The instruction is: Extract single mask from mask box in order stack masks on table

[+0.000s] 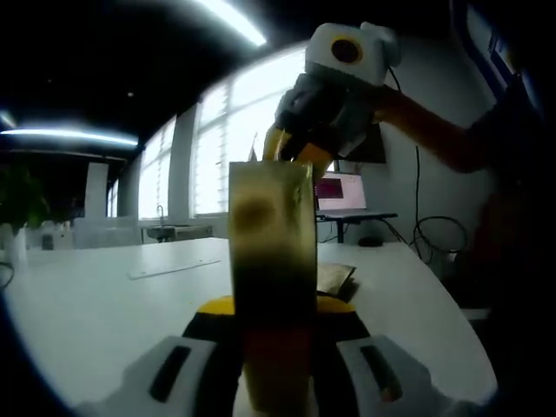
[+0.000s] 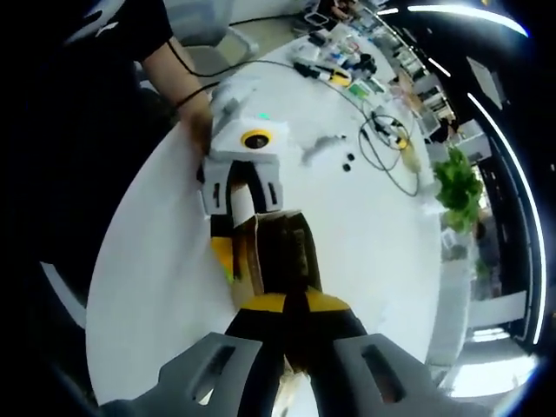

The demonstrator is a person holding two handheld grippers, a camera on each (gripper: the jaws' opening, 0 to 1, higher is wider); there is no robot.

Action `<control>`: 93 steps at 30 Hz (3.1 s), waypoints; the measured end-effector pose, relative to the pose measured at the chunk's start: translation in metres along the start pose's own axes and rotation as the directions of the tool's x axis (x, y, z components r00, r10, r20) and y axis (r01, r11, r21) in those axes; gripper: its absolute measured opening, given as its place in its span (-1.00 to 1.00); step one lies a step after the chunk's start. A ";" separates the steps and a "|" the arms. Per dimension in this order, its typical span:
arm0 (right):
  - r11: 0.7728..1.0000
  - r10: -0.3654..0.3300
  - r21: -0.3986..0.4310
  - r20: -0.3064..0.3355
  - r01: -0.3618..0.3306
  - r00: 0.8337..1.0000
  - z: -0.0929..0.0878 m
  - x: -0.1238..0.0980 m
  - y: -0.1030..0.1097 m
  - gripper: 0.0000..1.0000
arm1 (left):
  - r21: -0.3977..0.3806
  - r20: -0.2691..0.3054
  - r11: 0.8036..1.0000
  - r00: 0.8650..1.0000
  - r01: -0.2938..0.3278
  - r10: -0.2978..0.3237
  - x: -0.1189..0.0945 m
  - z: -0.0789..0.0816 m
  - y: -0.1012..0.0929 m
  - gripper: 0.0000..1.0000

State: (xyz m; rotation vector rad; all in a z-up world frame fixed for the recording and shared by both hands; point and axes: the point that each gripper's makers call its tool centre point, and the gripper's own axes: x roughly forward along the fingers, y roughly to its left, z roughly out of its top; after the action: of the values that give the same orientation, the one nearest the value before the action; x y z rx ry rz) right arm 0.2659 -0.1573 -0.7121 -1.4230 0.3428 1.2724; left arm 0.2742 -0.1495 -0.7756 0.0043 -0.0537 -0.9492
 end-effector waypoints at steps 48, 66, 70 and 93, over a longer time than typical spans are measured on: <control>0.783 -0.582 0.431 0.253 0.449 0.772 -0.001 -0.061 -0.023 -1.00 | 0.002 -0.007 1.000 1.000 -0.005 0.005 0.002 -0.003 0.002 -0.38; 0.697 -0.681 0.514 0.258 0.499 0.685 -0.001 -0.087 -0.020 -1.00 | 0.001 -0.013 1.000 1.000 -0.009 0.009 0.003 -0.004 0.002 -0.38; 0.663 -0.720 0.535 0.264 0.523 0.642 0.000 -0.099 -0.026 -1.00 | -0.001 -0.014 1.000 1.000 -0.010 0.010 0.002 -0.005 0.003 -0.38; 0.558 -0.807 0.598 0.231 0.575 0.544 -0.004 -0.134 -0.041 -1.00 | 0.001 -0.019 1.000 1.000 -0.009 0.009 0.002 -0.005 0.001 -0.38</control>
State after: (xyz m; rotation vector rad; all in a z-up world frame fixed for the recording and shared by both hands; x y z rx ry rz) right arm 0.2506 -0.2064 -0.5815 -0.6372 -0.2871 0.7179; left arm 0.2764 -0.1503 -0.7800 0.0138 -0.0364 -0.9396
